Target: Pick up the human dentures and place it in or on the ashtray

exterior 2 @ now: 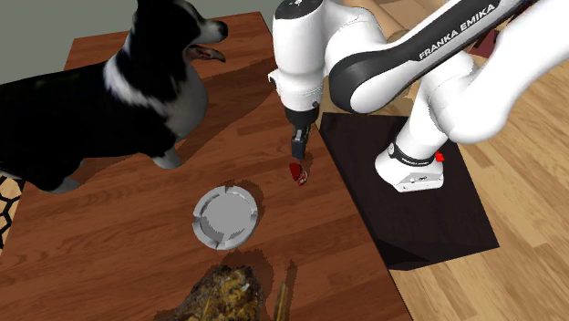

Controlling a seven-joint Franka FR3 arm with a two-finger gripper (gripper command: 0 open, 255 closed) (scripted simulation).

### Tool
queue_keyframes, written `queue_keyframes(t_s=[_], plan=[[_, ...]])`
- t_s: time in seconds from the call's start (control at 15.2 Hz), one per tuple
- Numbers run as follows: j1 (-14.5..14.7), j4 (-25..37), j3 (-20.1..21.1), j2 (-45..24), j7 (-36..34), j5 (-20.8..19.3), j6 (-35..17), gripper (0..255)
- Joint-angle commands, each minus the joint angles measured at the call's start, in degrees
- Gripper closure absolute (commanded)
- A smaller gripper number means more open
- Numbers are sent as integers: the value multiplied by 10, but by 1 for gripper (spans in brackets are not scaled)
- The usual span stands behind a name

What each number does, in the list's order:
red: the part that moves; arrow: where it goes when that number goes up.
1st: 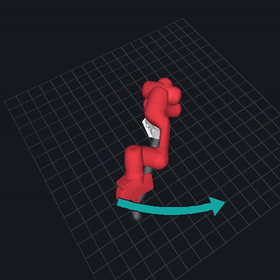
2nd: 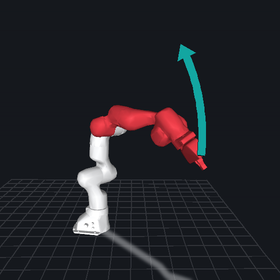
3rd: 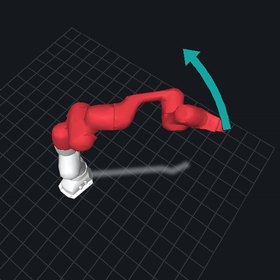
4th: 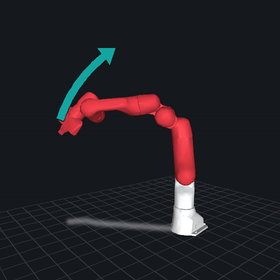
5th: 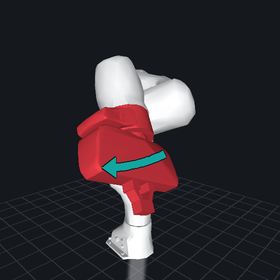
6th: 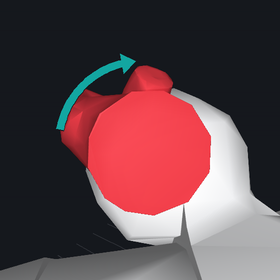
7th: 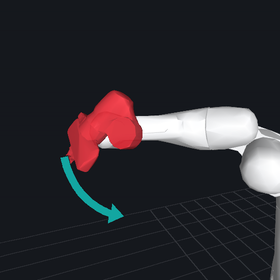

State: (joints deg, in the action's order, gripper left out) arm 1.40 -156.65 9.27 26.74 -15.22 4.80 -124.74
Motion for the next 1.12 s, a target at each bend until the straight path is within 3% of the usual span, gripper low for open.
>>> queue_keyframes(t_s=[0.0, 0.33, 0.79, 1.06], plan=[[2, -5, 10, -42, -17, 9, -47, 0], [5, 1, 29, -157, -55, 20, -153, 0], [3, -14, 33, -215, -62, 12, -225, 0], [3, -15, 33, -220, -63, 11, -231, 0]])
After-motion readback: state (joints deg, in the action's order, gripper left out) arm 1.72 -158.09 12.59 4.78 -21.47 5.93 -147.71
